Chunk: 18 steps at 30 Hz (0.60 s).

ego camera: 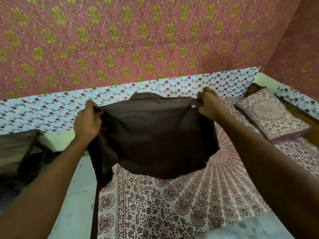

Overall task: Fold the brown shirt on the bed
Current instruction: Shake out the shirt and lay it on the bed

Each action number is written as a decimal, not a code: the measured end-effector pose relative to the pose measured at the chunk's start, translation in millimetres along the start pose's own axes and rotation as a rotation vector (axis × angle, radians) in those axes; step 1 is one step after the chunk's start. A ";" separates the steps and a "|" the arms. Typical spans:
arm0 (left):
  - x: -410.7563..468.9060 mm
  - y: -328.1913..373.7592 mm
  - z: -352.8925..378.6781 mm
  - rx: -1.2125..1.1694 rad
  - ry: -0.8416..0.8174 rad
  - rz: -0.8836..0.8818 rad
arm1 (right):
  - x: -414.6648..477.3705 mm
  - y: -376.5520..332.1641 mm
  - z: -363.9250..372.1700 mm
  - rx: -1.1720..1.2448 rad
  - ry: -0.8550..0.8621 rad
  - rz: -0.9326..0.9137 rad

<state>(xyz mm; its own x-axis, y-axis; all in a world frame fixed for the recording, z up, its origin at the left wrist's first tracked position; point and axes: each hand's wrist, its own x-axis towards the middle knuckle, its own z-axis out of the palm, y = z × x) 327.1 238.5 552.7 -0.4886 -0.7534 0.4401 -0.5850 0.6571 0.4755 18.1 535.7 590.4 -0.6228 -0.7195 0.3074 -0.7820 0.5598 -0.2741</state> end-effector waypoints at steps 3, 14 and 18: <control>-10.2 9.8 -5.6 -0.150 -0.003 -0.032 | -8.1 12.6 -20.0 0.153 0.018 0.061; -67.5 39.2 -1.4 -0.282 -0.214 -0.142 | -74.6 62.1 -30.1 0.297 -0.047 0.044; -112.4 45.1 -3.3 -0.444 -0.550 -0.224 | -120.0 80.9 -19.1 0.319 -0.099 0.032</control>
<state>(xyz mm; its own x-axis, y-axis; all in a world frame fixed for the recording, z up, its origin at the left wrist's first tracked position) 357.8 352.9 527.3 -0.7101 -0.6979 -0.0932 -0.4488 0.3467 0.8236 29.1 675.2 548.7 -0.6290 -0.7488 0.2088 -0.7053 0.4368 -0.5584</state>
